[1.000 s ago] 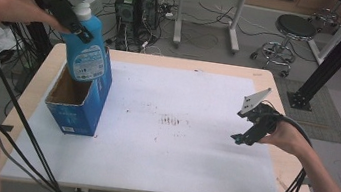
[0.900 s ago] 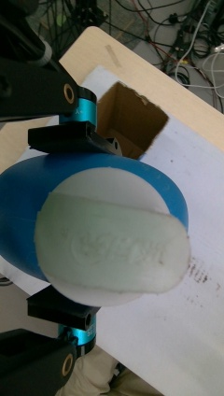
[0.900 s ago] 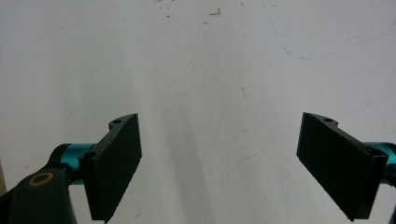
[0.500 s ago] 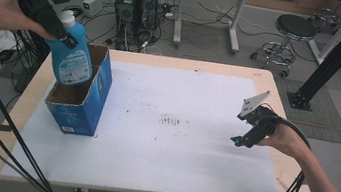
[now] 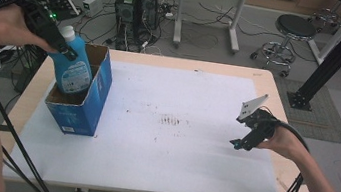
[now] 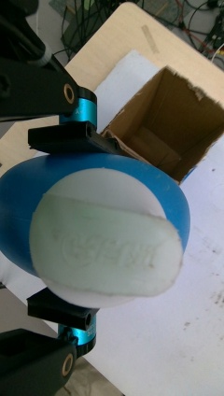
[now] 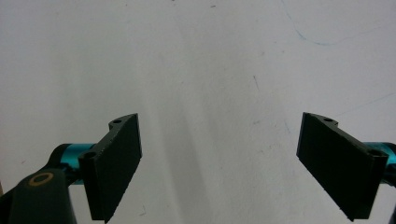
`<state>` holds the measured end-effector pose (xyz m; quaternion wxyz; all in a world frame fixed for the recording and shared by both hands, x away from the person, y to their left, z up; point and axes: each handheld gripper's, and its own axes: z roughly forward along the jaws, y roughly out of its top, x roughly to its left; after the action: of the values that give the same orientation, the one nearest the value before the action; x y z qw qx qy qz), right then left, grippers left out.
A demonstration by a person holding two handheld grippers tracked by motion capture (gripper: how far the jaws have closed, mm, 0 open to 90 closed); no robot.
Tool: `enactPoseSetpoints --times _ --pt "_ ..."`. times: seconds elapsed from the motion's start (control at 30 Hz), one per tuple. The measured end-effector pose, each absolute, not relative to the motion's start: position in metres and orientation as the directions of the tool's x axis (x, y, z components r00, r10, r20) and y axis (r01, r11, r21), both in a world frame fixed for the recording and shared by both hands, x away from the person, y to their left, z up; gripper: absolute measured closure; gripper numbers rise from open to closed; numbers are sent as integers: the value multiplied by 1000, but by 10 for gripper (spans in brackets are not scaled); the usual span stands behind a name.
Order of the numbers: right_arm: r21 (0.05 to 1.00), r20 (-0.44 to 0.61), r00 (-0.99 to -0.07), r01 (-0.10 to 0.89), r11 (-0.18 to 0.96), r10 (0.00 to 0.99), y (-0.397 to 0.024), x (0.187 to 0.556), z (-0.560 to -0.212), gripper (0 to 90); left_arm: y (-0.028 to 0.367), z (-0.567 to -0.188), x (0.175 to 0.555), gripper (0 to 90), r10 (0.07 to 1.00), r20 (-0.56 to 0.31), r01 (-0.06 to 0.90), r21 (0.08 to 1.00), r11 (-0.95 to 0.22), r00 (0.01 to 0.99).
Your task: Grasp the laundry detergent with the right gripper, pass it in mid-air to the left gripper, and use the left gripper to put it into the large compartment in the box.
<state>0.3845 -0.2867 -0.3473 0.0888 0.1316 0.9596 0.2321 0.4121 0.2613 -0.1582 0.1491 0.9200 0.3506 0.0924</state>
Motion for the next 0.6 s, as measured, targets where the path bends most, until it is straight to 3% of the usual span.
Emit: enactPoseSetpoints --times 0.6 --pt "467 -103 -948 221 856 301 -285 380 -356 132 262 -226 422 374 600 45 571 259 -779 799"
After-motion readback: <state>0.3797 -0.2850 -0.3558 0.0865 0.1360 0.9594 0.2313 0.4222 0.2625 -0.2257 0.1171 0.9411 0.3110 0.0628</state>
